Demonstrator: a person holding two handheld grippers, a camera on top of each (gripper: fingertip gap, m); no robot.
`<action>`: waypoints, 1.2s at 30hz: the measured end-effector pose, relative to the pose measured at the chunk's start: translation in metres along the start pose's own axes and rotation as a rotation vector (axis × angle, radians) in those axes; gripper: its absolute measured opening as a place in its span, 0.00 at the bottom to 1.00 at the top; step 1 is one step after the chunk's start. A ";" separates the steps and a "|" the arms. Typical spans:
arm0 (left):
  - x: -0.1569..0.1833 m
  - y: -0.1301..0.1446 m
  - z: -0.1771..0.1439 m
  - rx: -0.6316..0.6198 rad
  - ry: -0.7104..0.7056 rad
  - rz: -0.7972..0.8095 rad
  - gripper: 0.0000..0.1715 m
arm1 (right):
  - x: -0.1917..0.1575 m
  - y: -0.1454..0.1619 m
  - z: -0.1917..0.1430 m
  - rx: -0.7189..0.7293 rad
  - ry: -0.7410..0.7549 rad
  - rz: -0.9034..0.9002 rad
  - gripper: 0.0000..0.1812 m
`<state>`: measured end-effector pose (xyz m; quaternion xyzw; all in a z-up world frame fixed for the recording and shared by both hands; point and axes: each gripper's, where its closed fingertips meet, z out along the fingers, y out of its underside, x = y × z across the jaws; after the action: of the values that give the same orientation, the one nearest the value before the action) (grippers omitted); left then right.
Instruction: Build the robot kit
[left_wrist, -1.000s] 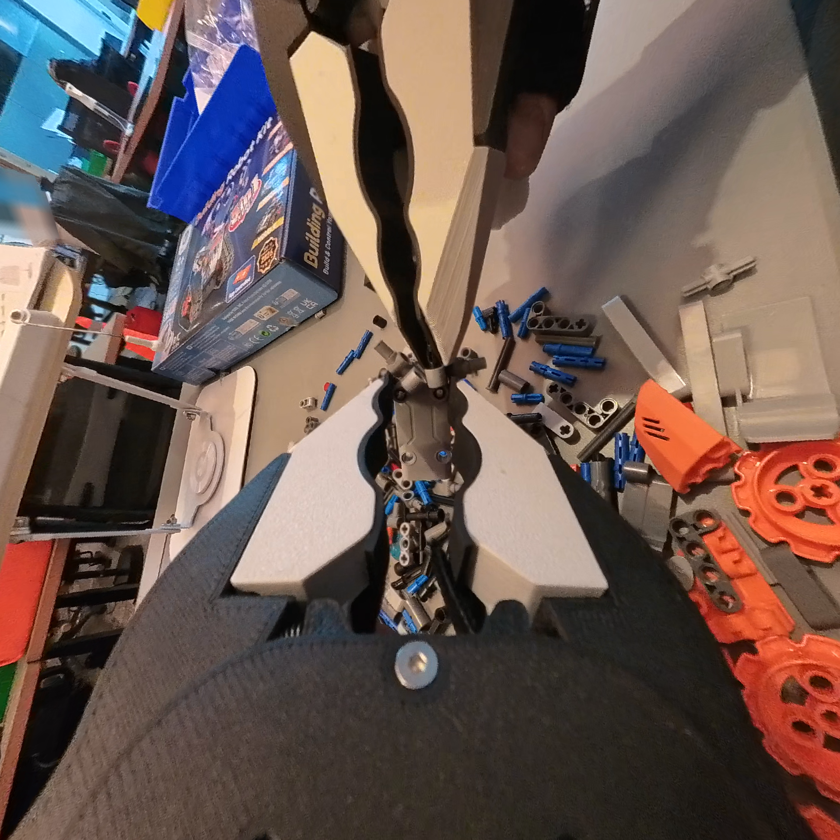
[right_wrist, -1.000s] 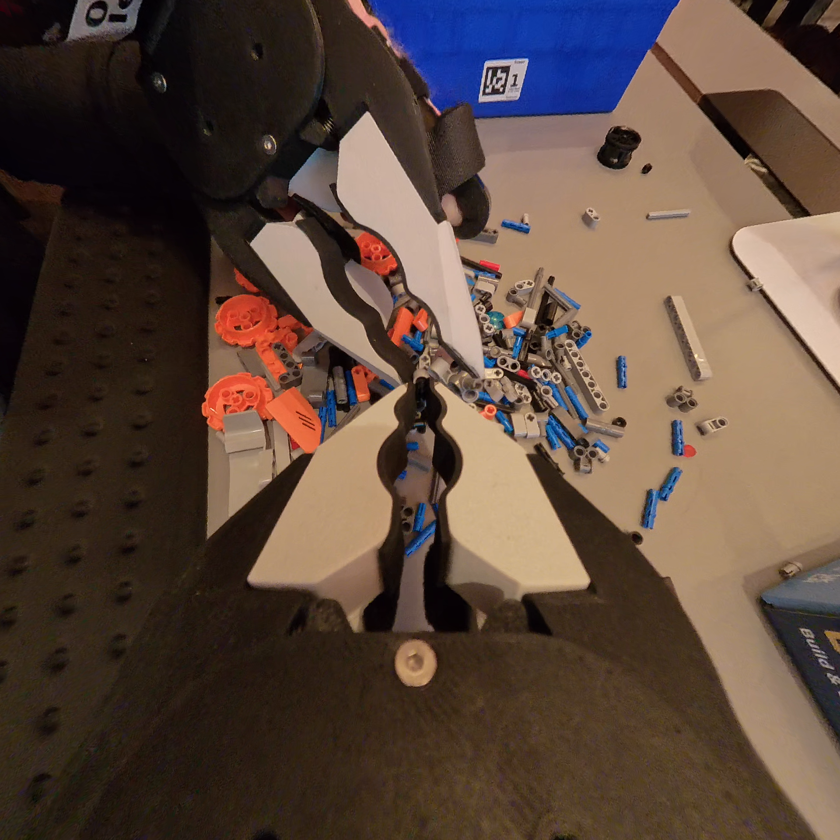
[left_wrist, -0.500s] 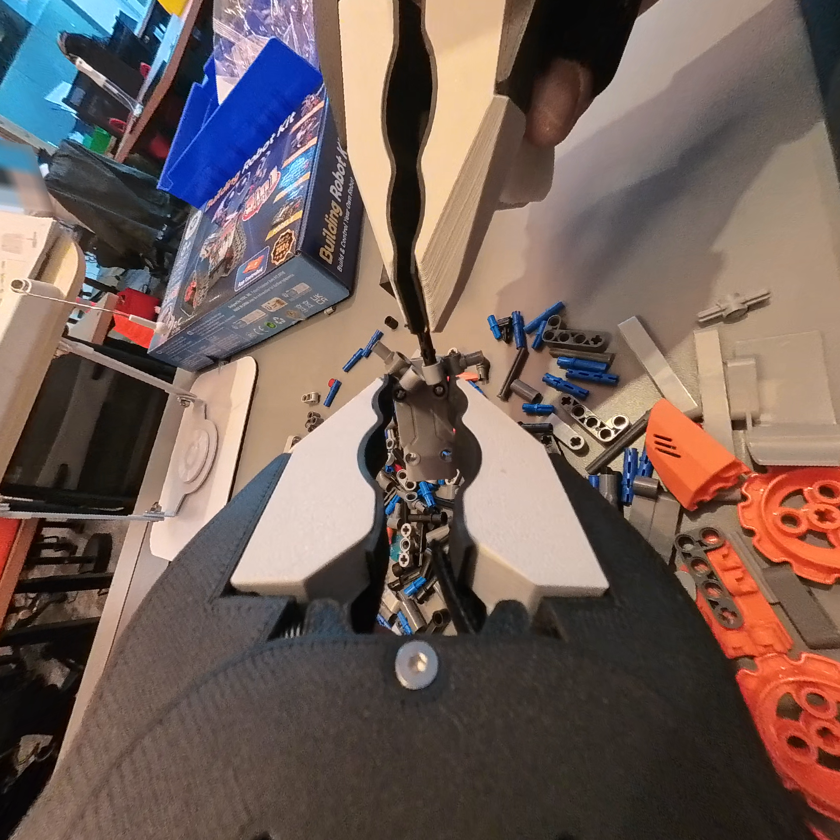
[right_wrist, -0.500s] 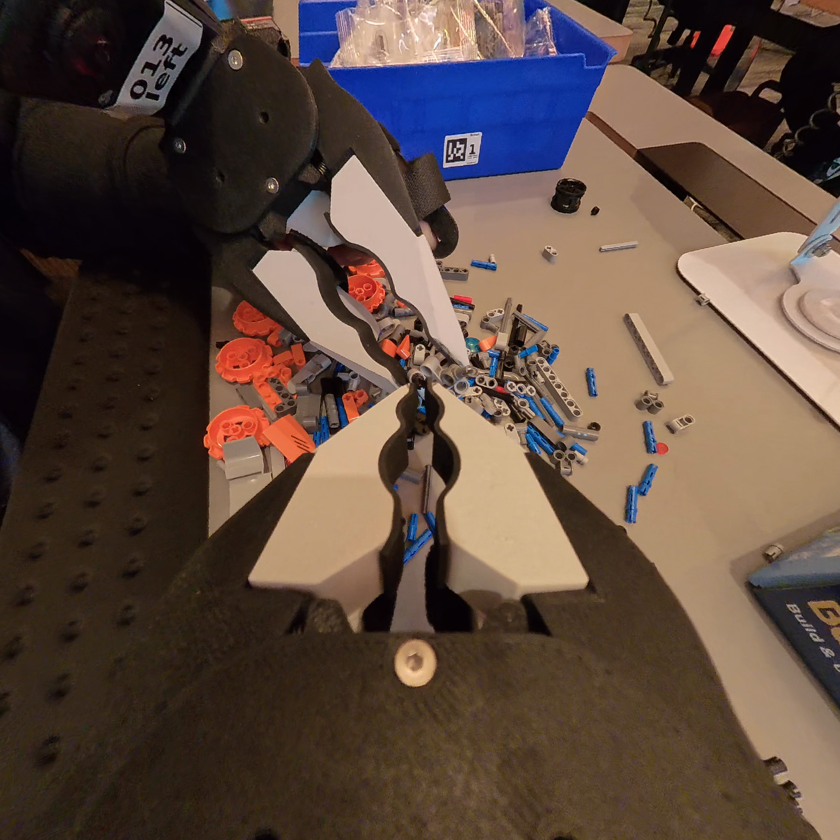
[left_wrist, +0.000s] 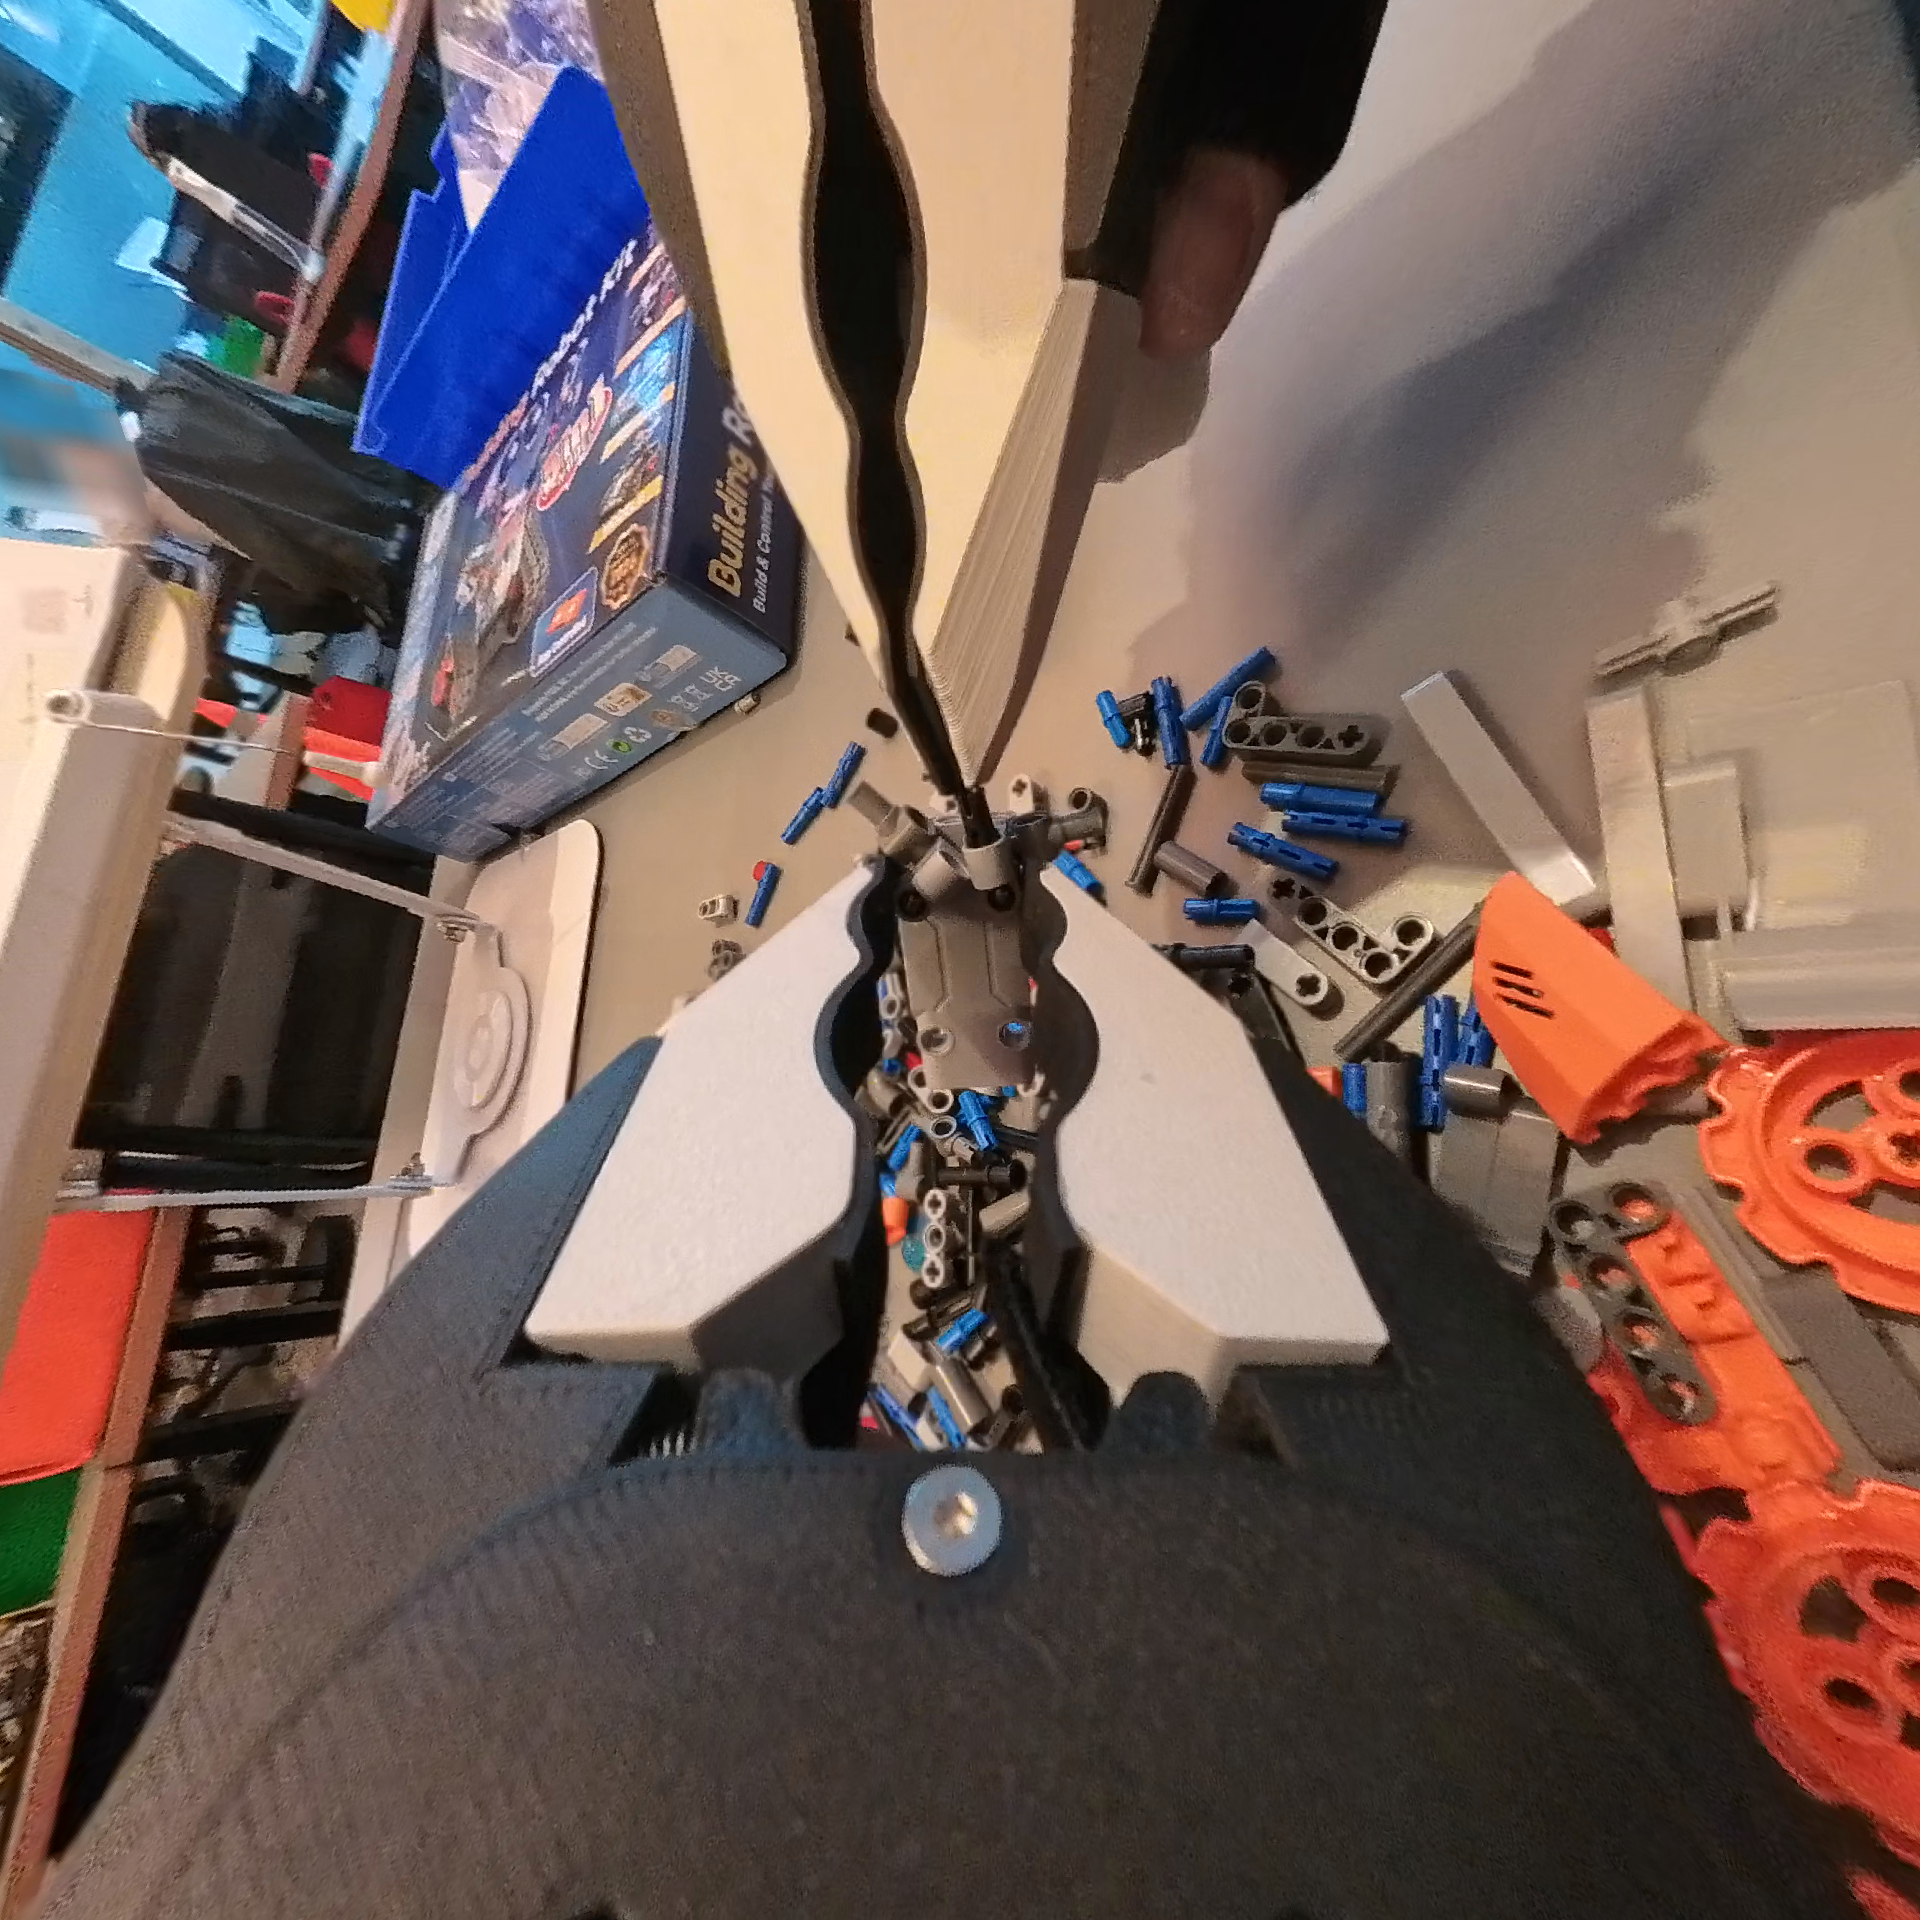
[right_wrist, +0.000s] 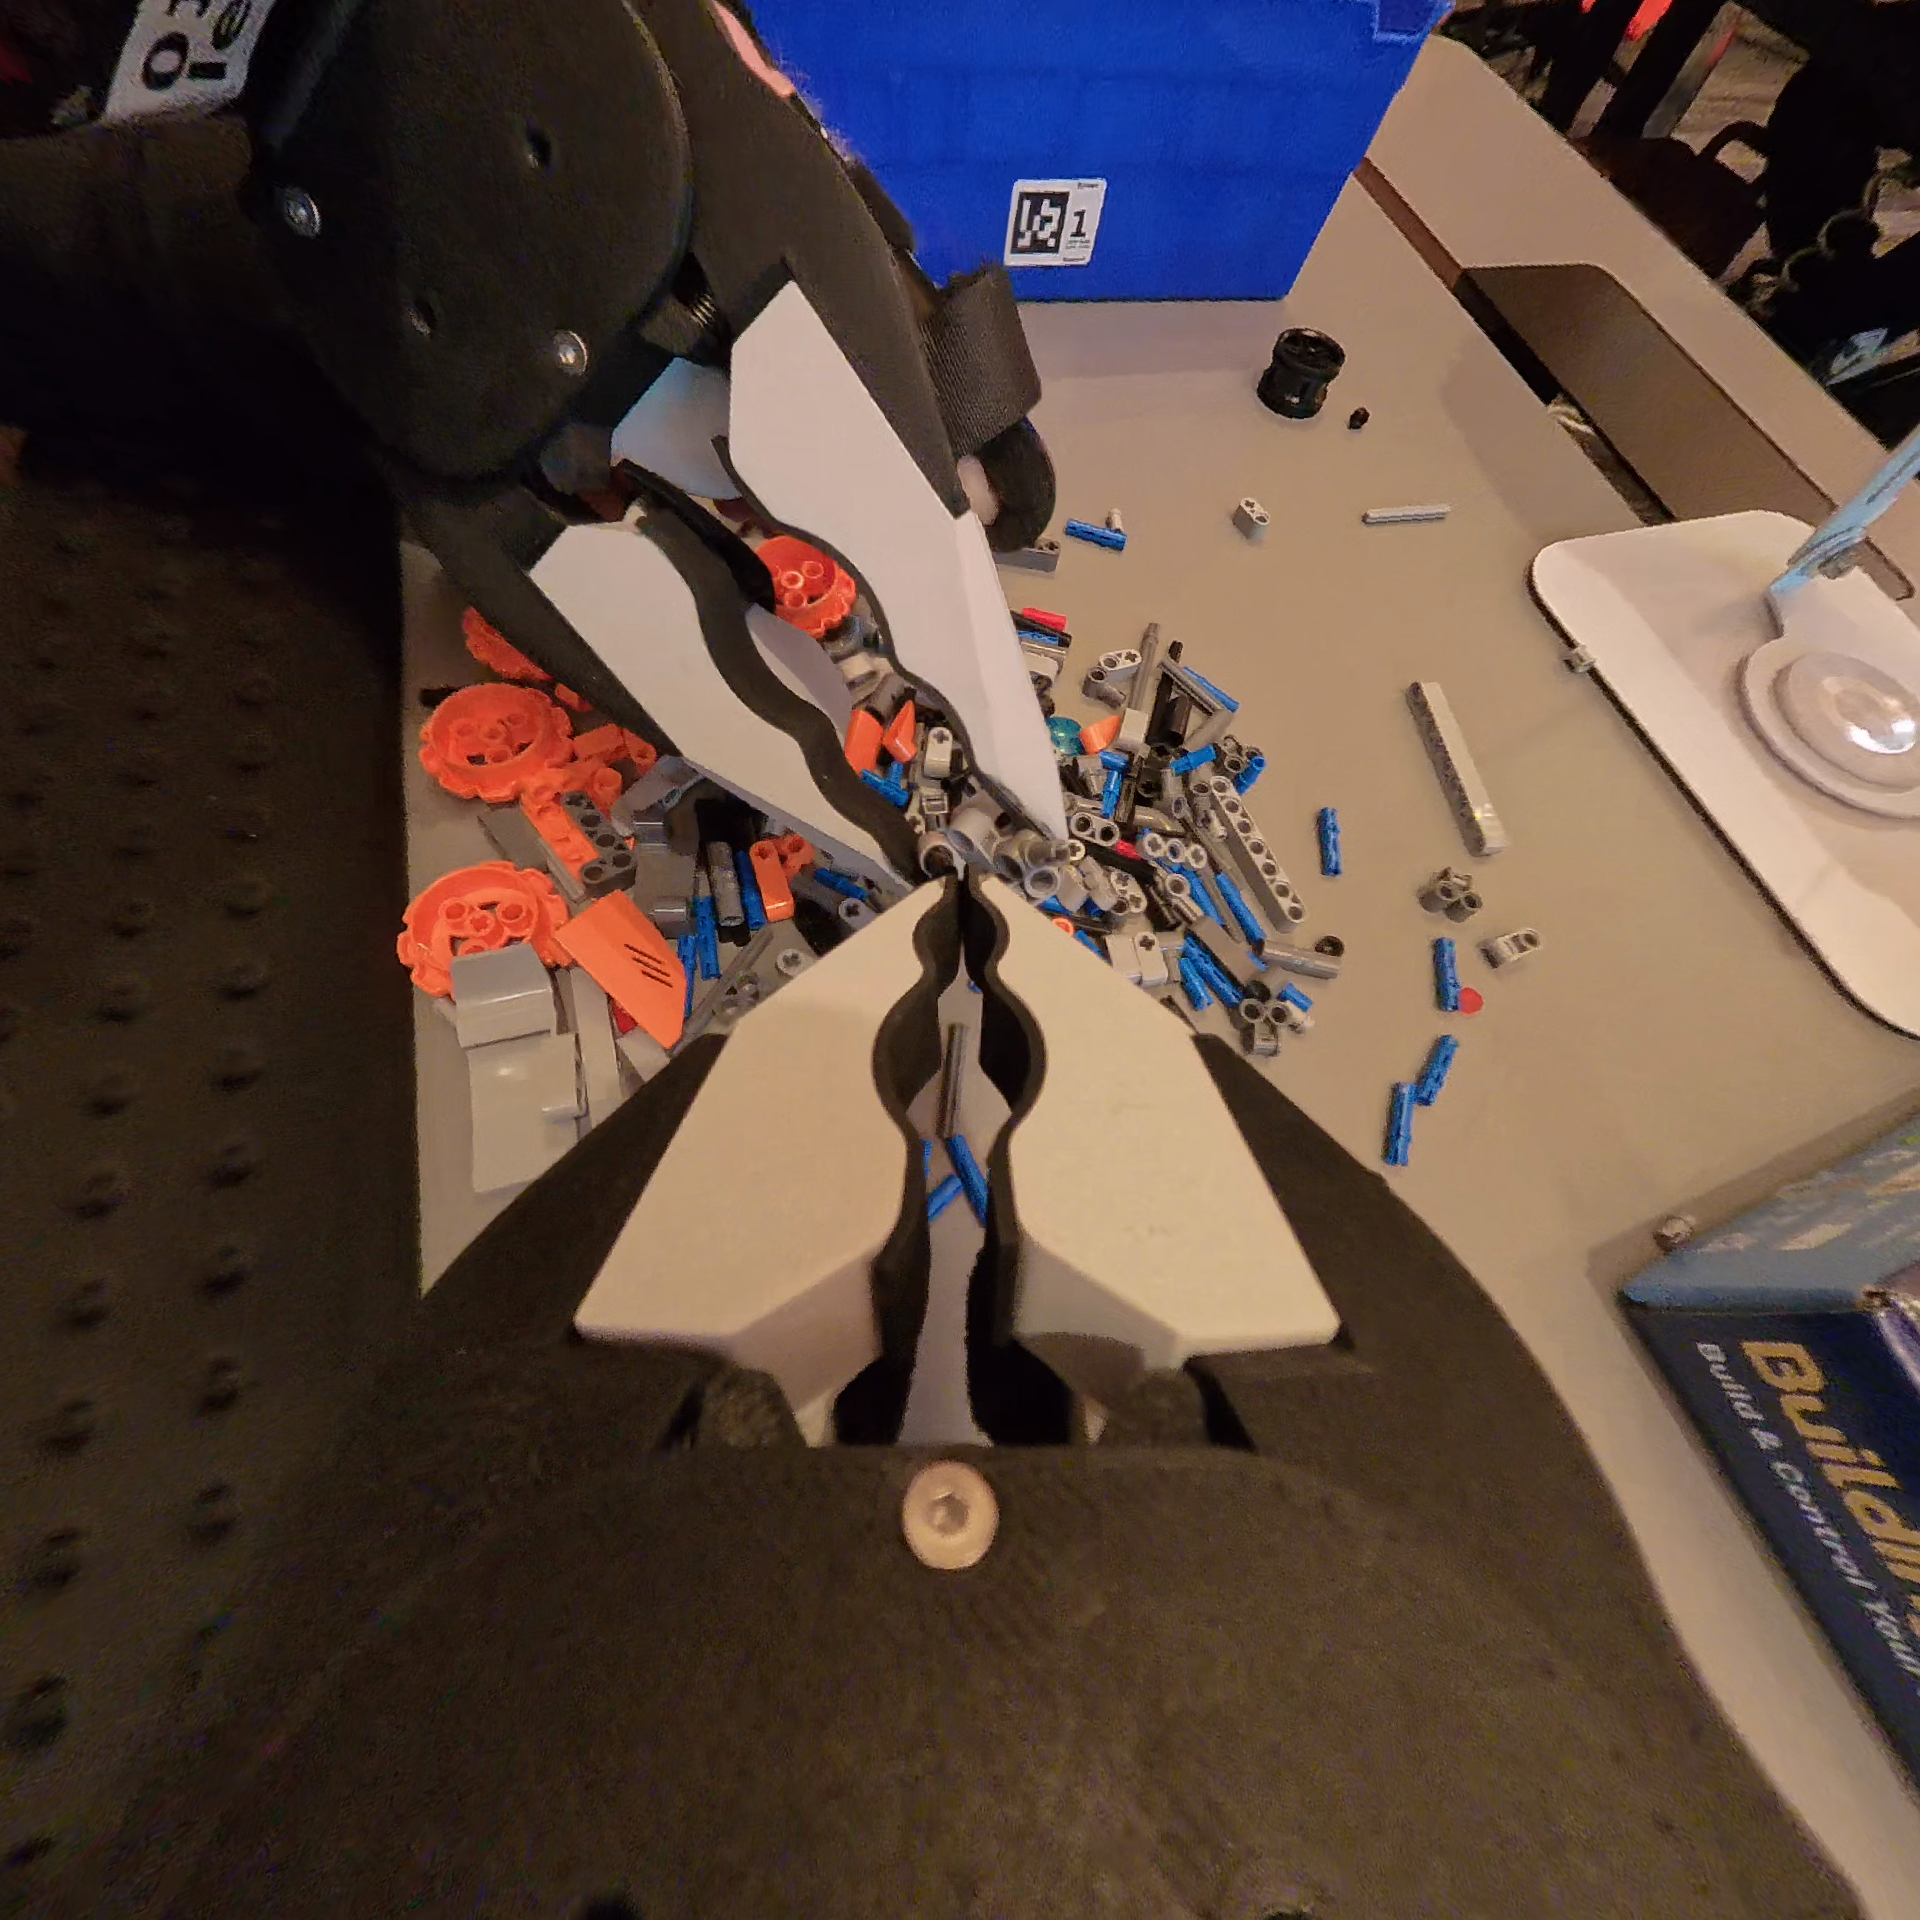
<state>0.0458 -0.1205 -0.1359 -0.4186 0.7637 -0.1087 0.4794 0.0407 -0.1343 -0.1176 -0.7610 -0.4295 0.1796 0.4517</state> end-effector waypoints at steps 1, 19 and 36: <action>0.000 0.000 0.000 0.001 0.003 -0.006 0.12 | 0.000 -0.001 0.000 0.004 0.002 -0.002 0.00; 0.000 -0.022 -0.006 0.122 0.070 -0.134 0.12 | -0.008 -0.006 -0.012 0.087 -0.044 0.035 0.10; 0.011 -0.030 -0.010 0.155 0.117 -0.101 0.12 | -0.022 -0.006 -0.018 0.082 -0.067 0.042 0.01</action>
<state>0.0513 -0.1496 -0.1210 -0.4113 0.7575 -0.2154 0.4589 0.0376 -0.1602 -0.1058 -0.7443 -0.4206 0.2317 0.4641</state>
